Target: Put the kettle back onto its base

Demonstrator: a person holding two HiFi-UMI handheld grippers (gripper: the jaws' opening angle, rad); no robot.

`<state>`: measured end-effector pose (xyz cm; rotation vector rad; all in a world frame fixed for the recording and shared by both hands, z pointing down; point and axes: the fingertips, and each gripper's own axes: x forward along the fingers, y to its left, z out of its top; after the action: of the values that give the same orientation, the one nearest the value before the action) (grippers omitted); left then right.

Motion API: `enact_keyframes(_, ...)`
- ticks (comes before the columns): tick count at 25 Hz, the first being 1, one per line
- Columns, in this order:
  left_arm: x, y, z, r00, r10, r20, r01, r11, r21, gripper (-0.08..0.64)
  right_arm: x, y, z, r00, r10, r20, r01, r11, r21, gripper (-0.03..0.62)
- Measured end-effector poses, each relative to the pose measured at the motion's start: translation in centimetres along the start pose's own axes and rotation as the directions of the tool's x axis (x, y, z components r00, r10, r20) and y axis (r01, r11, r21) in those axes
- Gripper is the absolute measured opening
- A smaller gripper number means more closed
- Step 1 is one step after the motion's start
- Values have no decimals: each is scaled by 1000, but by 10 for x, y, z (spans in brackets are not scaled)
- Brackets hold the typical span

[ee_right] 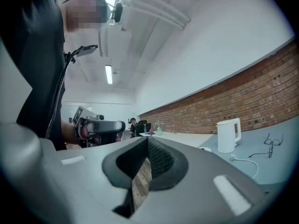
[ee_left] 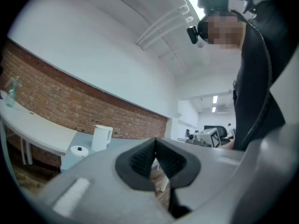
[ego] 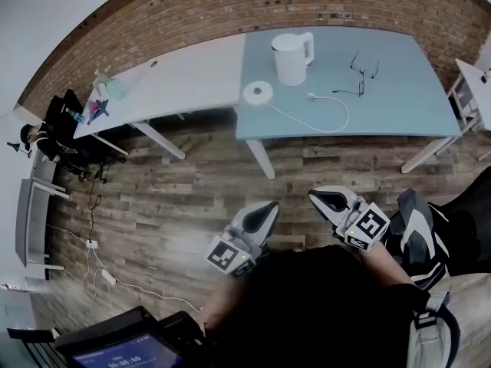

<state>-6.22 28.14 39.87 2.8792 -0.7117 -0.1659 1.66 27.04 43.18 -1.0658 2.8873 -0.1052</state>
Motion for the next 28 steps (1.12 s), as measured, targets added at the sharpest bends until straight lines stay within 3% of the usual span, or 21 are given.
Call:
enact_keyframes(16,2,-3,1,1000,28,7,-28,999,-18,2,0,8,0,997,79,-9,-79,997,13,5)
enact_keyframes(19,2,0,2,999,33,8,-33,999,-23,3,1,4,2,997,79,13,-79,995,54,5)
enact_keyframes(23,0,3,3,999,37,13,-36,999,-39,2,0,-6,15,994,58,88,-73,982,174,5)
enact_keyframes(28,10,3,3,1000,27,-4,-27,999,-24,2,-6,-15,21,995,42,95,-56,988,147,5)
